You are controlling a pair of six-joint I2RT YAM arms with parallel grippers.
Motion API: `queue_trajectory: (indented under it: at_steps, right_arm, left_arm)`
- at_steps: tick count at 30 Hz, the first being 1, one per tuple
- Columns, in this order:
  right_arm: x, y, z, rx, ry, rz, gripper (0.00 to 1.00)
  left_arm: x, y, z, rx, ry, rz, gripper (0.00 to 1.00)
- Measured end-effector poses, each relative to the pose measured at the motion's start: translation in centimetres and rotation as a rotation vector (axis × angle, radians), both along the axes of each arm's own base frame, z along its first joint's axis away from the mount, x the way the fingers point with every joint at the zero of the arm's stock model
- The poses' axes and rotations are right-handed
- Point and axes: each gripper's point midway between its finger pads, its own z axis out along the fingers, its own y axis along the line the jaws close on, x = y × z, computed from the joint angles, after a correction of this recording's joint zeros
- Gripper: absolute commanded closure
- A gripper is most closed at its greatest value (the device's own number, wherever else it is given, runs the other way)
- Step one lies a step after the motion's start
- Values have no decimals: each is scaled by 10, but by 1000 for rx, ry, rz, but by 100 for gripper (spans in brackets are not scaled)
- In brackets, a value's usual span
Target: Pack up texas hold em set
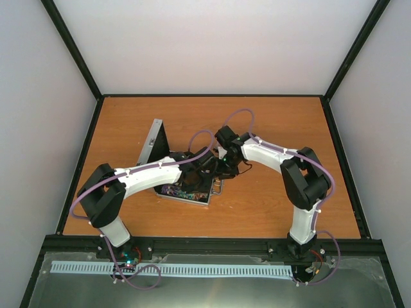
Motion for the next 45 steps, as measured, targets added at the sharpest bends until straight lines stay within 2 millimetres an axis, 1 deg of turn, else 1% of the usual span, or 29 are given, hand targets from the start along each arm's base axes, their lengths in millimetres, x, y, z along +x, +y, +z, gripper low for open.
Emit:
queue_trajectory:
  at_steps: [6,9,14,16,21,23,25,33,45]
  right_arm:
    - [3,6,-9,-5,14,5,58]
    - [5,7,-11,-7,9,11,64]
    - [6,7,-18,-26,7,28,67]
    - [8,8,-19,-32,2,36,71]
    - [9,8,-20,-48,-7,42,89]
    - [9,6,-21,-60,-8,35,94]
    - [9,6,-21,-67,-12,39,97]
    - [9,5,-22,-79,-19,37,97]
    - [9,5,-22,-83,-21,36,97]
  left_arm:
    - [0,0,0,0,-1,0,99]
    - [0,0,0,0,-1,0,99]
    - [0,1,0,1,-1,0,99]
    - [0,1,0,-1,-3,1,100]
    - [-1,2,0,-8,-11,3,99]
    - [0,3,0,-4,-15,4,99]
    - [0,3,0,3,-22,3,99]
    - [0,5,-1,18,-40,-1,99]
    - [-1,6,-2,37,-68,-68,99]
